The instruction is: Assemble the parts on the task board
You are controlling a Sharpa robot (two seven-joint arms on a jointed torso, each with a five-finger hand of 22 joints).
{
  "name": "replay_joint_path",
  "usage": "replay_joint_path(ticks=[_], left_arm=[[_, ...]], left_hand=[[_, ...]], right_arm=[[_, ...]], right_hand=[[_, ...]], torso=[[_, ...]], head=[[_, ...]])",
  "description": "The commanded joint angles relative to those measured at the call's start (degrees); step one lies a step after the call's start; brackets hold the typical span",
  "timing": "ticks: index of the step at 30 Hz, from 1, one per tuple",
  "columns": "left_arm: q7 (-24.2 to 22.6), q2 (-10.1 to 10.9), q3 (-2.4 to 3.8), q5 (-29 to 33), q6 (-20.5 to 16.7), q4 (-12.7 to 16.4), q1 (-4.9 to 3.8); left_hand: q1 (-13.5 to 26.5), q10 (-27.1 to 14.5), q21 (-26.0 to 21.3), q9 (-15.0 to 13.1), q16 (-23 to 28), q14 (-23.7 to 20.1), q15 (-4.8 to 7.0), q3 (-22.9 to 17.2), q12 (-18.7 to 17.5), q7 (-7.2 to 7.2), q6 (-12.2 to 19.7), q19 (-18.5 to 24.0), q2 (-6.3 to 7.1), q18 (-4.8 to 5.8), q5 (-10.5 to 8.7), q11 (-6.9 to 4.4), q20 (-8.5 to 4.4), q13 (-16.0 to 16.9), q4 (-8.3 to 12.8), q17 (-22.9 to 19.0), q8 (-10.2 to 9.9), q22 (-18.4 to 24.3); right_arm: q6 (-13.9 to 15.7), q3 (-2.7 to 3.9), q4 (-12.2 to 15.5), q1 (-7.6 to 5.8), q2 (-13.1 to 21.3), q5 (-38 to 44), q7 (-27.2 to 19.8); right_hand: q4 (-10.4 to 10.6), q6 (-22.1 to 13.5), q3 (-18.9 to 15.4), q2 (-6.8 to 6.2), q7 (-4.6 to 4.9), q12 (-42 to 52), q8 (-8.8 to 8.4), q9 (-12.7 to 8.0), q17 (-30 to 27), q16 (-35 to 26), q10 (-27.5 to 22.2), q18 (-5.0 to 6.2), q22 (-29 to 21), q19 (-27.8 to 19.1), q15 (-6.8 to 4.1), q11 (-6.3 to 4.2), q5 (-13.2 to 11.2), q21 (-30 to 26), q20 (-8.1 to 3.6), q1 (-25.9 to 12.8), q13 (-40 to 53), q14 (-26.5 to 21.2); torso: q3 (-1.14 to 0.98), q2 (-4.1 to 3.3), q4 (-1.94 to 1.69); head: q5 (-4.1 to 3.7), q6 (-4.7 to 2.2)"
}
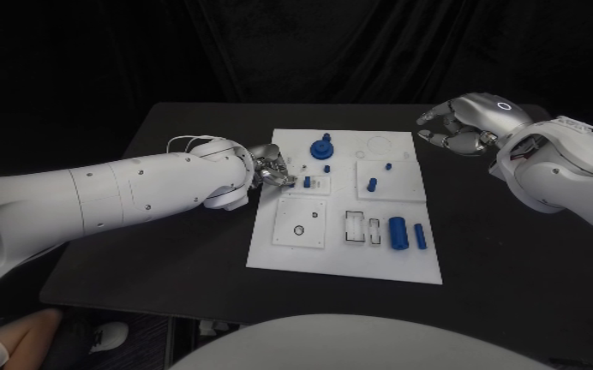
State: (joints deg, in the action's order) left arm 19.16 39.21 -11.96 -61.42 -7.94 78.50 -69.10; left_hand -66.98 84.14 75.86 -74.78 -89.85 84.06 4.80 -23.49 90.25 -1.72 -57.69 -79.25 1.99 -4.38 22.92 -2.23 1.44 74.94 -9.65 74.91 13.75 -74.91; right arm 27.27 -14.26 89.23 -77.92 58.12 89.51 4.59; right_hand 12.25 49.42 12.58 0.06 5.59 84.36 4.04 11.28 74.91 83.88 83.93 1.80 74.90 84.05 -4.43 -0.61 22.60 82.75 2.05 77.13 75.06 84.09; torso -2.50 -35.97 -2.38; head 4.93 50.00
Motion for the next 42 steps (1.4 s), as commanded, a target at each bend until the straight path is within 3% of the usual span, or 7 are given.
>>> replay_joint_path(ticks=[1, 15, 33, 36, 37, 40, 42], left_arm=[[-1.1, -0.3, -0.21, 0.0, -0.4, -0.1, 0.55], [-1.9, -0.1, -0.21, -2.2, -2.5, 0.0, 0.75], [-0.8, -0.4, -0.21, -4.8, -0.5, -0.3, 0.91], [-0.8, -0.4, -0.21, -4.8, 0.0, -0.3, 0.96], [-0.8, -0.4, -0.21, -4.8, 0.1, -0.3, 0.97], [-1.0, -0.4, -0.21, -4.8, 0.4, -0.3, 1.00], [-1.1, -0.5, -0.21, -4.8, 0.5, -0.4, 1.01]], left_hand=[[-0.2, 5.9, -0.4, 0.1, -0.1, 5.9, 0.30, -0.3, -0.3, 0.25, 0.1, 0.2, -0.62, -0.15, -0.03, -0.18, -0.09, 15.1, -0.2, 15.1, -0.3, -2.4], [-0.2, 5.9, -0.5, 0.0, -0.1, 5.9, 0.28, -0.5, -0.3, 0.28, 0.1, 0.3, -0.86, -0.17, -0.16, -0.18, -0.06, 15.1, -0.2, 15.1, -0.3, -2.4], [0.0, 5.9, -0.6, -0.1, -0.1, 5.9, 0.26, -0.5, -0.3, 0.25, -0.1, 0.4, -0.90, -0.21, -0.38, -0.16, -0.04, 15.1, -0.3, 15.1, -0.2, -2.3], [0.4, 5.9, -0.7, -0.4, -0.1, 5.9, 0.25, -0.3, -0.3, 0.27, -0.2, 0.5, -0.65, -0.22, -1.65, -0.17, -0.01, 15.1, -0.4, 15.1, -0.2, -2.3], [1.1, 5.9, -0.8, -0.5, -0.1, 5.9, 0.24, 0.0, -0.3, 0.29, -0.4, 0.5, -0.70, -0.23, -3.89, -0.18, 0.02, 15.1, -0.8, 15.1, -0.2, -2.4], [2.5, 5.9, -1.0, -0.6, -0.1, 5.9, 0.20, 1.2, -0.3, 0.24, -0.7, 0.5, -0.62, -0.25, -6.18, -0.13, 0.05, 15.1, -1.9, 15.1, -0.3, -2.4], [4.1, 5.9, -1.0, -0.6, -0.1, 5.9, 0.15, 2.7, -0.3, 0.17, -1.0, 0.5, -0.54, -0.24, -8.80, -0.07, 0.09, 15.1, -3.3, 15.1, -0.5, -2.5]], right_arm=[[-0.3, 0.04, 0.1, 0.16, 0.1, 0.1, 1.0], [-0.8, 0.04, 0.1, 0.23, 0.1, 0.1, 1.3], [-1.7, 0.04, 0.0, 0.30, 0.0, 0.1, 1.9], [-1.8, 0.04, 0.0, 0.30, 0.1, 0.1, 2.0], [-1.9, 0.04, 0.0, 0.30, 0.0, 0.1, 2.0], [-2.0, 0.04, 0.0, 0.30, 0.0, 0.1, 2.1], [-2.0, 0.04, -0.1, 0.31, 0.0, 0.1, 2.1]], right_hand=[[0.0, 0.1, 0.2, -0.03, -0.11, -0.3, -0.27, -0.1, 4.9, -0.1, 1.1, 0.10, 12.6, 2.6, 0.35, 0.22, 0.3, -0.3, 0.23, 0.4, 7.3, 3.9], [-0.1, 0.1, 0.4, -0.09, -0.09, -0.3, -0.28, -0.1, 4.7, -0.2, 1.0, 0.11, 12.6, 2.6, 0.34, 0.23, 0.3, -0.4, 0.22, 0.4, 7.2, 3.9], [-0.2, 0.0, 0.5, -0.11, -0.09, -0.4, -0.27, -0.2, 4.5, -0.3, 1.0, 0.15, 12.5, 2.5, 0.34, 0.23, 0.3, -0.6, 0.22, 0.4, 7.1, 3.8], [-0.2, 0.0, 0.5, -0.11, -0.09, -0.4, -0.27, -0.2, 4.5, -0.3, 1.0, 0.15, 12.5, 2.5, 0.34, 0.23, 0.3, -0.6, 0.22, 0.4, 7.1, 3.8], [-0.2, 0.0, 0.5, -0.11, -0.09, -0.4, -0.27, -0.2, 4.5, -0.3, 1.0, 0.15, 12.5, 2.5, 0.34, 0.23, 0.3, -0.6, 0.22, 0.4, 7.1, 3.8], [-0.2, 0.1, 0.6, -0.12, -0.09, -0.4, -0.26, -0.2, 4.4, -0.4, 1.0, 0.17, 12.5, 2.5, 0.34, 0.23, 0.3, -0.6, 0.22, 0.4, 7.1, 3.8], [-0.2, 0.1, 0.6, -0.11, -0.09, -0.4, -0.22, -0.2, 4.4, -0.4, 0.9, 0.18, 12.5, 2.4, 0.34, 0.23, 0.3, -0.7, 0.22, 0.4, 7.1, 3.8]], torso=[[0.00, -0.04, -0.04], [0.03, -0.07, 0.01], [0.03, -0.06, 0.04], [0.04, -0.08, 0.05], [0.04, -0.08, 0.02], [0.02, -0.07, 0.01], [0.01, -0.06, -0.01]], head=[[-0.07, 0.00], [0.09, 0.00], [0.24, 0.00], [0.26, 0.00], [0.24, 0.00], [0.31, 0.00], [0.33, 0.00]])
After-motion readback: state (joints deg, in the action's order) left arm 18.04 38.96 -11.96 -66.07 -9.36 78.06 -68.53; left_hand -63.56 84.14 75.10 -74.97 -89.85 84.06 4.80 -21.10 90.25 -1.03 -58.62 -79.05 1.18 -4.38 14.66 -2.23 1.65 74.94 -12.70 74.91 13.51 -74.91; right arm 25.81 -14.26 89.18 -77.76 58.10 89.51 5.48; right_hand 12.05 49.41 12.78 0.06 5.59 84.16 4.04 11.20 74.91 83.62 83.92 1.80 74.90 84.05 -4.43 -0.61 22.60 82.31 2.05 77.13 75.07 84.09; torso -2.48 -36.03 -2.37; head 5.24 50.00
